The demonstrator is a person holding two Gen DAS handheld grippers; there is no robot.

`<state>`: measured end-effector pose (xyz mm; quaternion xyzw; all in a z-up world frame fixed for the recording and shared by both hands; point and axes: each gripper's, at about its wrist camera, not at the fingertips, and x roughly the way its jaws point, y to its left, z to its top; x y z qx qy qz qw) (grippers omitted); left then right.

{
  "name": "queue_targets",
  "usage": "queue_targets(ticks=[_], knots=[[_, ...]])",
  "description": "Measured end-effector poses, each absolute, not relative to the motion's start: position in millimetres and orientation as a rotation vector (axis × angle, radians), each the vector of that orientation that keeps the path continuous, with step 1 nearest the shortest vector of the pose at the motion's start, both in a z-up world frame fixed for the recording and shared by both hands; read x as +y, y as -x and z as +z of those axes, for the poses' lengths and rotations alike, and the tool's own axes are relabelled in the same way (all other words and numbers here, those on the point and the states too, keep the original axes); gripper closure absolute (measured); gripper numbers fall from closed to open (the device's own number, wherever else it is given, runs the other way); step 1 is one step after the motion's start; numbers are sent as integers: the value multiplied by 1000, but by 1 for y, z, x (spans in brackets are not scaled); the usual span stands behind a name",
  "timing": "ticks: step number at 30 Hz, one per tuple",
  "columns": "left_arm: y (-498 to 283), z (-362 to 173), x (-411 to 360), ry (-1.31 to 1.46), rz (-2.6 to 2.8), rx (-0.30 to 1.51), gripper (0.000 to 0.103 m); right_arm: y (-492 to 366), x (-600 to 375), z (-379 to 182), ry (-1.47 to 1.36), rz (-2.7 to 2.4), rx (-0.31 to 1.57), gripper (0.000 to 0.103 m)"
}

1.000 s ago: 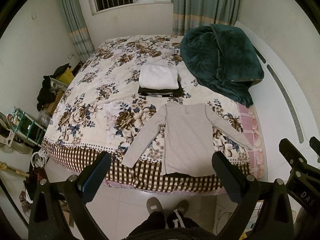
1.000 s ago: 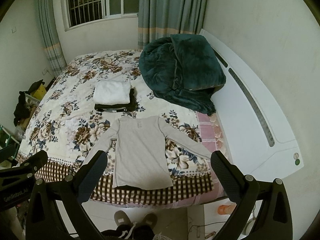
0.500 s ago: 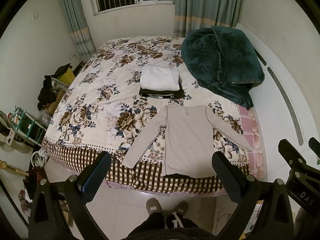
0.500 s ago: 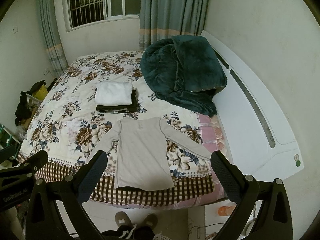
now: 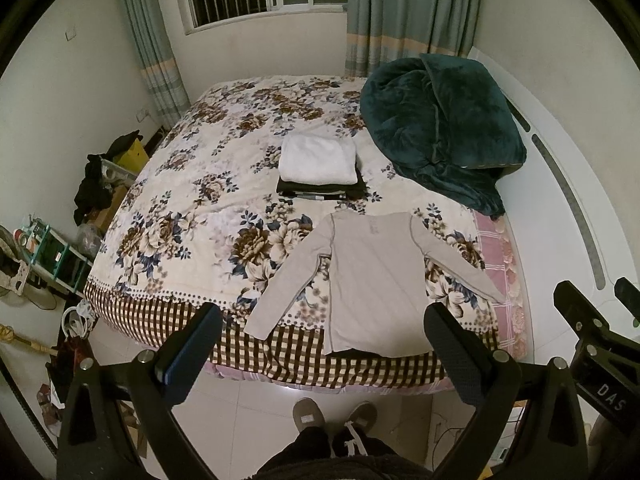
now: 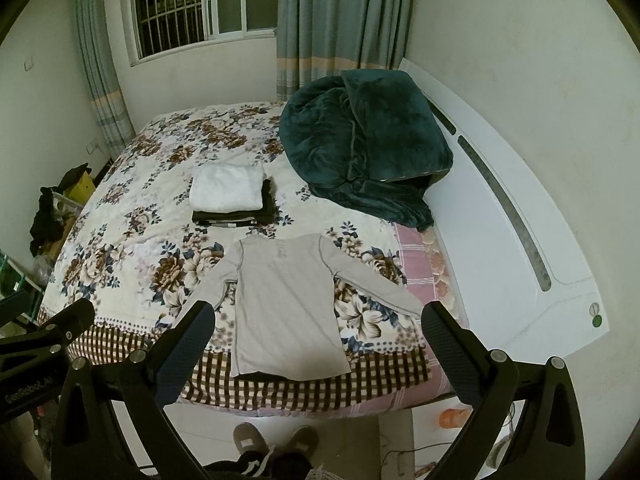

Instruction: Fold small clothes

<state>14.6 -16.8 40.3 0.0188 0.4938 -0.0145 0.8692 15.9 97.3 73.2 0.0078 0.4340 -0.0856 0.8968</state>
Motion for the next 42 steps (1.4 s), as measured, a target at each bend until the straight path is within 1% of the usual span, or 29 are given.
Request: queue_targets(ticks=[12,16,19,22,29,33,35,36,37,39,40,42], knots=[[-14,31,-19,-48,-32,1024,0,-25,106,68,-49,-193,917,0],[-29,3,-18,-79,-20,1011,0,-41,96,46,-111,-232,942,0],[-52,-31,-21,-112,-8,1001,0,-55,73,10,-188,-299,970,0],[-82,-72,-26,-158,12,1016,0,-71,35,-44,-290,-399,1010,0],[-162,-179,-45,-176,56,1142,0,-99,-93,-205,-607,-620,1127,0],[-201,-241,-70,-210,125,1225,0,-107,-183,-300,-836,-698,1135,0],[-216,-265,-81,-235,164,1259,0,-114,-226,-350,-938,-739,1130,5],[-224,-279,-86,-238,179,1281,0,-117,-242,-368,-974,-756,1129,17],[-232,-295,-91,-234,193,1305,0,-119,-260,-390,-1014,-783,1125,33],[-243,-321,-101,-239,208,1343,0,-121,-299,-434,-1103,-837,1100,46],[-249,-337,-107,-246,213,1365,0,-121,-313,-450,-1134,-868,1089,48],[-258,-364,-117,-262,219,1395,0,-124,-341,-486,-1218,-893,1051,48]])
